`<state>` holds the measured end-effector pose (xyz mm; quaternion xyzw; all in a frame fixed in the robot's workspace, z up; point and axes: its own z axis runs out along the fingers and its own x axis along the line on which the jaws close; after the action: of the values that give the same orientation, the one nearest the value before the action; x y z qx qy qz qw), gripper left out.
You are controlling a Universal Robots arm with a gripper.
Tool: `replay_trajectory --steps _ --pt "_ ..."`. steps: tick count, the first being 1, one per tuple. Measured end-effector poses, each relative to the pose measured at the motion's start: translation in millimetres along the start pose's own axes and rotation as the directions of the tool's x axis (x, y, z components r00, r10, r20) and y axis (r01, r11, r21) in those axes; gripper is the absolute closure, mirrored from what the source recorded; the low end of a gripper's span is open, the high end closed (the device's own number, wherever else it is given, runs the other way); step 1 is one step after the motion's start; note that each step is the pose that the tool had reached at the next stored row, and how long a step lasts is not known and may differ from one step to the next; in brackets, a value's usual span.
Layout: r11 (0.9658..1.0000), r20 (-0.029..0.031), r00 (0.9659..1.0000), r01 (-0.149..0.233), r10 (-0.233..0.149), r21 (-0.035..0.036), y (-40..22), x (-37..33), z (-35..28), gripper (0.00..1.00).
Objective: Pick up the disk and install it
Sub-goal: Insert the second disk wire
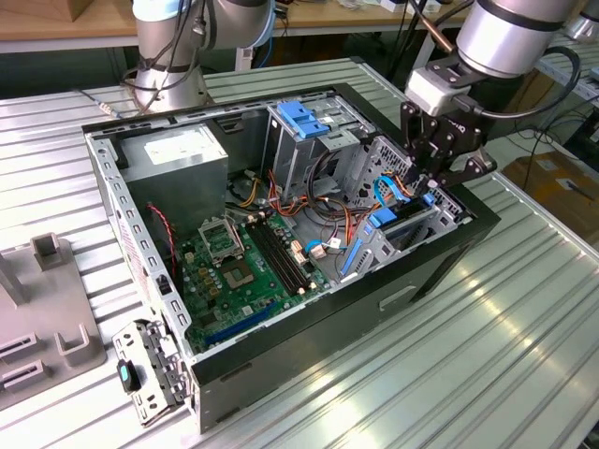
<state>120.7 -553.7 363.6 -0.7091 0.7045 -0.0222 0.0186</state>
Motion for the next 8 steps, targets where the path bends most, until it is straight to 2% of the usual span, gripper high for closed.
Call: replay_trajectory --steps 8 --pt "1.0000 -0.0001 1.0000 0.000 0.000 0.0000 5.2 -0.1 0.3 0.69"
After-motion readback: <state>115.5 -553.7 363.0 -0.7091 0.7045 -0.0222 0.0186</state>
